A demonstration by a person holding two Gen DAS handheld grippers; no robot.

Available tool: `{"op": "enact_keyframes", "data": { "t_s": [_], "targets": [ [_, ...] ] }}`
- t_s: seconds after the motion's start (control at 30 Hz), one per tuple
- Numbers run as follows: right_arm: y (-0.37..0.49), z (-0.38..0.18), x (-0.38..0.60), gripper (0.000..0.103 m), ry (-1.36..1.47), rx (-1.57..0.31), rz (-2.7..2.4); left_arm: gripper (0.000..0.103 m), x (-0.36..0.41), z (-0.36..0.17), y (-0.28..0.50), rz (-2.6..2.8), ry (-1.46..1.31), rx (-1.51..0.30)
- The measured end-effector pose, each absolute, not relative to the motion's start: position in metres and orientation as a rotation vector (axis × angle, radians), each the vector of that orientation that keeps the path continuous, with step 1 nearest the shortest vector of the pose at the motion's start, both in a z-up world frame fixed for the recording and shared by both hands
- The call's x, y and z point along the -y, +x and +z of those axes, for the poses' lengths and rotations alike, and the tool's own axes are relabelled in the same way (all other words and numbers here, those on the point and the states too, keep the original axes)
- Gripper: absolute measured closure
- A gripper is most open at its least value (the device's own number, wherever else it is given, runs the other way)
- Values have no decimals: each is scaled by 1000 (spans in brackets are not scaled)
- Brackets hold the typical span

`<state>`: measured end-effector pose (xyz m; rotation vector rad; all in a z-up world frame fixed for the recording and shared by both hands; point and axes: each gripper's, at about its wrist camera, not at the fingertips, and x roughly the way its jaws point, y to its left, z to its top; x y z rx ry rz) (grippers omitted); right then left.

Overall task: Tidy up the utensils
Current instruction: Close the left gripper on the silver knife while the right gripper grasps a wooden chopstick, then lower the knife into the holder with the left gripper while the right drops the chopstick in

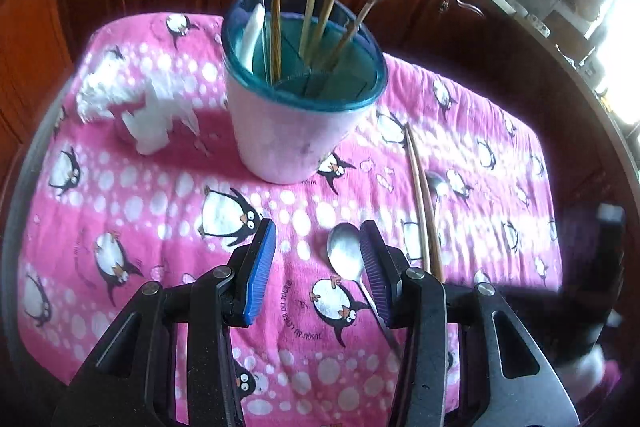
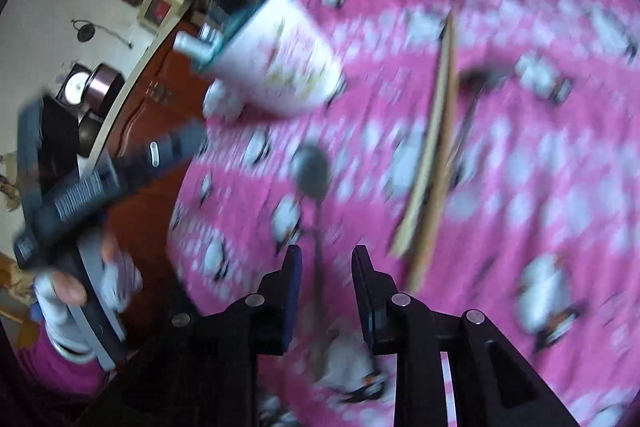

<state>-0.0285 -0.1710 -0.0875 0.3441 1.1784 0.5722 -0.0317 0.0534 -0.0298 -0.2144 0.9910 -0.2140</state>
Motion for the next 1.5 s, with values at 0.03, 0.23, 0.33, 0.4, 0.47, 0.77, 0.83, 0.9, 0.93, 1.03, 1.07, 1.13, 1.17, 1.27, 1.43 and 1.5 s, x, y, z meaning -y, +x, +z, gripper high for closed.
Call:
{"op": "enact_keyframes", "data": {
  "t_s": [0.03, 0.23, 0.33, 0.4, 0.47, 0.77, 0.83, 0.9, 0.93, 1.03, 1.07, 1.13, 1.17, 1.27, 1.43, 1.5],
  "targets": [
    [-19, -85, 176, 79, 334, -1160, 547, 60, -53, -32, -30, -219, -215, -993],
    [45, -74, 207, 79, 285, -1086, 433, 60, -44, -56, -19, -267, -215, -1057],
    [75, -80, 210, 82, 267, -1101, 419, 60, -40, -63, -14, -290, -211, -1070],
    [90, -84, 208, 83, 242, -1110, 417, 60, -38, -67, -9, -315, -211, -1080],
    [102, -92, 206, 83, 247, -1133, 430, 60, -37, -72, -5, -330, -209, -1093],
    [137, -124, 210, 88, 357, -1189, 445, 60, -29, -90, 10, -412, -175, -1161],
    [142, -125, 213, 93, 375, -1193, 451, 62, -25, -94, 12, -425, -161, -1177],
    [142, -124, 214, 96, 374, -1195, 456, 78, -22, -96, 13, -443, -149, -1188],
    [142, -121, 213, 96, 363, -1191, 457, 91, -21, -96, 14, -444, -141, -1192],
    [133, -112, 215, 96, 339, -1174, 474, 98, -19, -96, 14, -452, -141, -1191],
    [128, -107, 216, 96, 330, -1161, 478, 98, -18, -95, 14, -458, -148, -1187],
    [120, -100, 217, 96, 325, -1147, 483, 101, -19, -91, 13, -466, -159, -1173],
    [116, -95, 217, 96, 323, -1135, 489, 101, -19, -88, 12, -465, -161, -1163],
    [103, -75, 218, 96, 307, -1088, 501, 101, -19, -75, 4, -475, -150, -1121],
    [84, -44, 216, 97, 299, -1014, 531, 103, -20, -41, -10, -495, -143, -1026],
    [74, -29, 214, 97, 285, -984, 547, 103, -22, -27, -16, -503, -139, -992]
  ]
}}
